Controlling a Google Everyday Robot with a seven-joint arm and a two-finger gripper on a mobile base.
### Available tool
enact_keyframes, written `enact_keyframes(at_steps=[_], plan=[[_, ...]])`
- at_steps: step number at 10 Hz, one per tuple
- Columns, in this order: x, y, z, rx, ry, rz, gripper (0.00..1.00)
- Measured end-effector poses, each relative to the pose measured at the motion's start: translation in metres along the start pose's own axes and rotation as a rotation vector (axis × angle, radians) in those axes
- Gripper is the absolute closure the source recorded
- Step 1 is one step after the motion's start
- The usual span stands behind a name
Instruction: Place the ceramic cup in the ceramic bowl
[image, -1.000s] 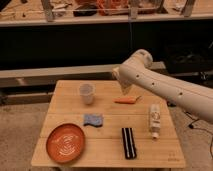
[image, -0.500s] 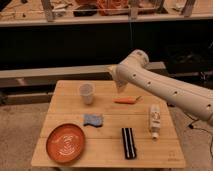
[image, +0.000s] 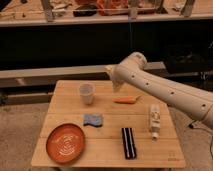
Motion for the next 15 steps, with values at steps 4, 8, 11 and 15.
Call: enact_keyframes(at_steps=[4,8,11,15], plan=[[-0.004,-0.009,0.013,0.036,-0.040,-0.001,0.20],[-0.013,-0.014,0.025,0.055,-0.084,0.004,0.20],[-0.020,-0.016,0.032,0.060,-0.118,0.009,0.20],[-0.025,-0.020,0.041,0.055,-0.155,0.027,0.20]])
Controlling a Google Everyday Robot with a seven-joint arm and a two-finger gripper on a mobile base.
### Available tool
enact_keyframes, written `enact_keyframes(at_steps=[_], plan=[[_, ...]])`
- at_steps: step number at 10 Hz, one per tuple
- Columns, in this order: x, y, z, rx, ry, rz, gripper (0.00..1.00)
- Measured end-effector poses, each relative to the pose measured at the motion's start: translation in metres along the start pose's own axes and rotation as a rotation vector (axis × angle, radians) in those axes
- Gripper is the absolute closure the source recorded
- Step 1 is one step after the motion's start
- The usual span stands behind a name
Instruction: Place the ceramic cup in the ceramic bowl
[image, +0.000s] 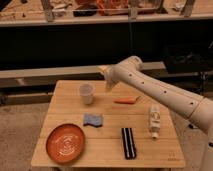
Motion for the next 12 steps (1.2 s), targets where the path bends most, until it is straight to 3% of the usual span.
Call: enact_keyframes(at_steps=[12], plan=[[0.000,-0.020,0.022,-0.029,-0.079,0.024,0.20]])
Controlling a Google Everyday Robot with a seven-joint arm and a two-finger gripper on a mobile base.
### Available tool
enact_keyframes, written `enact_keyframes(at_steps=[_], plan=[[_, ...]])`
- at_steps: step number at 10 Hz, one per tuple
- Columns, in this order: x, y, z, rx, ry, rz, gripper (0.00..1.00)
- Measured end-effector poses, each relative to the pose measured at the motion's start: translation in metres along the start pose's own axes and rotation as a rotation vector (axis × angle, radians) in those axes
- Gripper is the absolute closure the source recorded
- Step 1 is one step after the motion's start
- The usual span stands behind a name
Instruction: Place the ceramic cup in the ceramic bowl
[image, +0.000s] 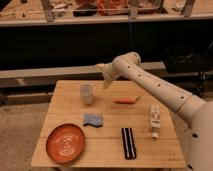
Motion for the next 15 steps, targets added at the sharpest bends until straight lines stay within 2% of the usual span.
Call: enact_keyframes(at_steps=[6,11,15], plan=[[0.007,-0.011,0.005,-0.009,-0.053,-0.001,0.20],[0.007,-0.013,0.009,-0.009,-0.125,0.013,0.20],[-0.001,-0.010,0.025,-0.024,-0.178,0.010,0.20]])
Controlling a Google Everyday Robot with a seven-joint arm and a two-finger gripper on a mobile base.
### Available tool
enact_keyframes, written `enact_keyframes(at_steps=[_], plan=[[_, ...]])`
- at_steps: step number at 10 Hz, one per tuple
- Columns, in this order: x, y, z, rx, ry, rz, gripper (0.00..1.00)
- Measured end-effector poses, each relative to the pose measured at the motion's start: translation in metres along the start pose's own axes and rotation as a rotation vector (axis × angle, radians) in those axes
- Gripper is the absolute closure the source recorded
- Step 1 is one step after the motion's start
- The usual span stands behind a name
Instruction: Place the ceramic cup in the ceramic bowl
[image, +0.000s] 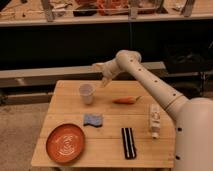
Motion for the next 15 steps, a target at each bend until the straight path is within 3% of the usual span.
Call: enact_keyframes(at_steps=[5,15], plan=[[-0.004,0.008,0.027,-0.031,-0.065,-0.008,0.20],[-0.017,0.019,0.059,-0.059,-0.125,-0.007,0.20]])
